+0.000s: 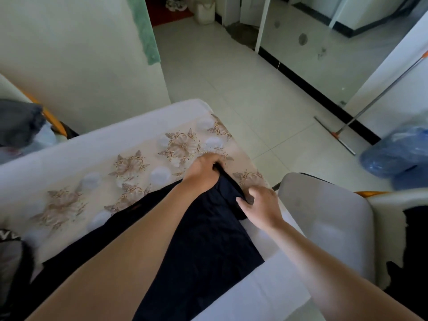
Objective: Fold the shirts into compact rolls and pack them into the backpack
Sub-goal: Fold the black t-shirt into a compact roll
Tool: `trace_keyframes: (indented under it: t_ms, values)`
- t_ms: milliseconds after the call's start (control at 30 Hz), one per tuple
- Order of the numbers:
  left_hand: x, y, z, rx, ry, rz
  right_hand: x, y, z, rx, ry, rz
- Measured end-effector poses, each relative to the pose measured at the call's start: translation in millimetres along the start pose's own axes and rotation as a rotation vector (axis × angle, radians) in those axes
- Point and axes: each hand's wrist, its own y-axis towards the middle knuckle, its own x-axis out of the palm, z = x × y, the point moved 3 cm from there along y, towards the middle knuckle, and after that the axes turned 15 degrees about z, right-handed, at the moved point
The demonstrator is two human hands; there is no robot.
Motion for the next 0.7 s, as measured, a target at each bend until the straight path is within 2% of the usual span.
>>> trace_keyframes:
  t_ms: [67, 167, 233, 300, 333, 433, 500, 600, 700]
  values:
    - [-22.2, -9.7, -8.8, -0.024, 0.032, 0.008, -8.2, -4.3, -17.0, -0.018, 0.011, 0.017]
    - [-47.3, -20.0, -30.2, 0.045, 0.268, -0.061, -11.1, -12.8, -42.4, -0.112, 0.006, -0.046]
    - [-58.9, -28.6, -46.4, 0.063, 0.456, -0.071, -8.0, -22.4, -57.8, -0.183, 0.005, -0.240]
    - [-60.9, -41.5, -50.8, 0.110, 0.503, -0.051, -3.7, -33.3, -70.6, -0.218, -0.035, -0.461]
    - [-57.3, -48.7, -49.8, 0.177, 0.493, -0.054, -1.1, -37.3, -75.1, -0.236, -0.052, -0.507]
    - [-35.1, -64.5, -52.1, 0.383, 0.535, -0.197, 6.6, -38.3, -74.4, -0.234, -0.124, -0.442]
    - [-24.1, -67.1, -66.2, 0.393, 0.664, -0.290, 9.2, -35.3, -68.1, -0.236, -0.225, -0.427]
    - [-20.9, -66.2, -72.5, 0.365, 0.832, -0.231, 8.5, -30.8, -55.4, -0.185, -0.311, -0.399]
    - [-18.4, -57.5, -53.4, 0.414, 0.894, -0.122, 5.2, -27.7, -47.3, -0.097, -0.339, -0.351]
